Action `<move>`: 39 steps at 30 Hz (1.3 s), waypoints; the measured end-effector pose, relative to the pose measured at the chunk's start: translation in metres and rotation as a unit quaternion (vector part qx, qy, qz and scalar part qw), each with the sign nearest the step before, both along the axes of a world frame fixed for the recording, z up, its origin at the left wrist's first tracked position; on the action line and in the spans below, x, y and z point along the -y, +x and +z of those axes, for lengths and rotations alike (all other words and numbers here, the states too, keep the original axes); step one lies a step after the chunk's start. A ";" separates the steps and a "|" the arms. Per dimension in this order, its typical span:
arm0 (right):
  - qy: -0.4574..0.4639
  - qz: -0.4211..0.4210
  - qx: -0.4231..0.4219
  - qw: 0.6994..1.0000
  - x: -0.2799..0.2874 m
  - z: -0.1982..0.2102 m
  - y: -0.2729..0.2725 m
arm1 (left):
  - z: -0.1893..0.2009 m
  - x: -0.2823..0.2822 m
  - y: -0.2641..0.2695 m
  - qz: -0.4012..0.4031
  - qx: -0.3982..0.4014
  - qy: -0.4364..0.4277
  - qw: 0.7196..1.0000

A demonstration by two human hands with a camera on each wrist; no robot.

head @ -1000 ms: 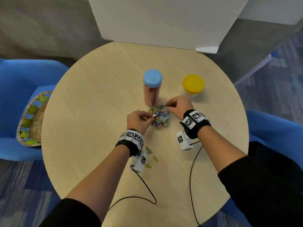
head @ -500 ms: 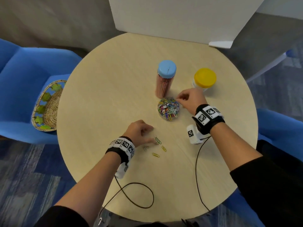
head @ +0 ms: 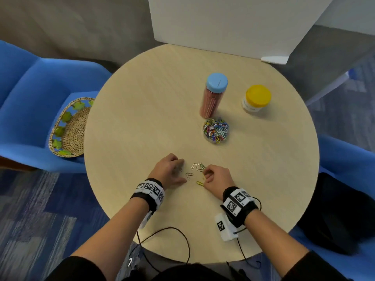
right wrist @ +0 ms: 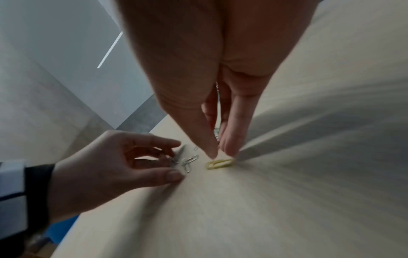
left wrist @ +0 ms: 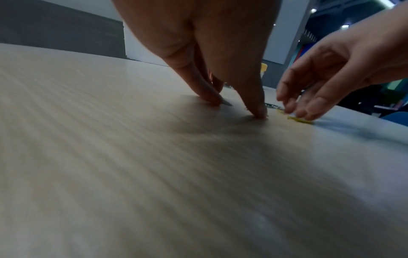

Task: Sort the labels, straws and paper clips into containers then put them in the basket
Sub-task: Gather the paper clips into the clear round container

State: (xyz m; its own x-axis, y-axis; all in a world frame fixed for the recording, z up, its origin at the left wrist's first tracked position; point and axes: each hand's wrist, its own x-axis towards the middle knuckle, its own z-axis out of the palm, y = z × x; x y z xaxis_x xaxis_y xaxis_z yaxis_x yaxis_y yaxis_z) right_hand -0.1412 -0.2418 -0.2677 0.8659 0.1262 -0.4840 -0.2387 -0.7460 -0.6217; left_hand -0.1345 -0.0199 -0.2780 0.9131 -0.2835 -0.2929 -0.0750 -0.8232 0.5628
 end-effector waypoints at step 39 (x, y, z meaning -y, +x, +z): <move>-0.011 0.044 0.073 0.996 -0.013 -0.009 0.008 | 0.009 0.034 0.032 0.013 -0.018 -0.014 1.000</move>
State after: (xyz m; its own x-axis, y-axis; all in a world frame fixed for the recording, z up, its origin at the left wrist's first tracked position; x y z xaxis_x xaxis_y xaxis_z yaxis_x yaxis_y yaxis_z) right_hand -0.1332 -0.2283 -0.2765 0.9130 0.1959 -0.3577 -0.0796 -0.7746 -0.6274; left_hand -0.1025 -0.0535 -0.2688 0.9092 -0.2687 -0.3182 -0.0336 -0.8089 0.5870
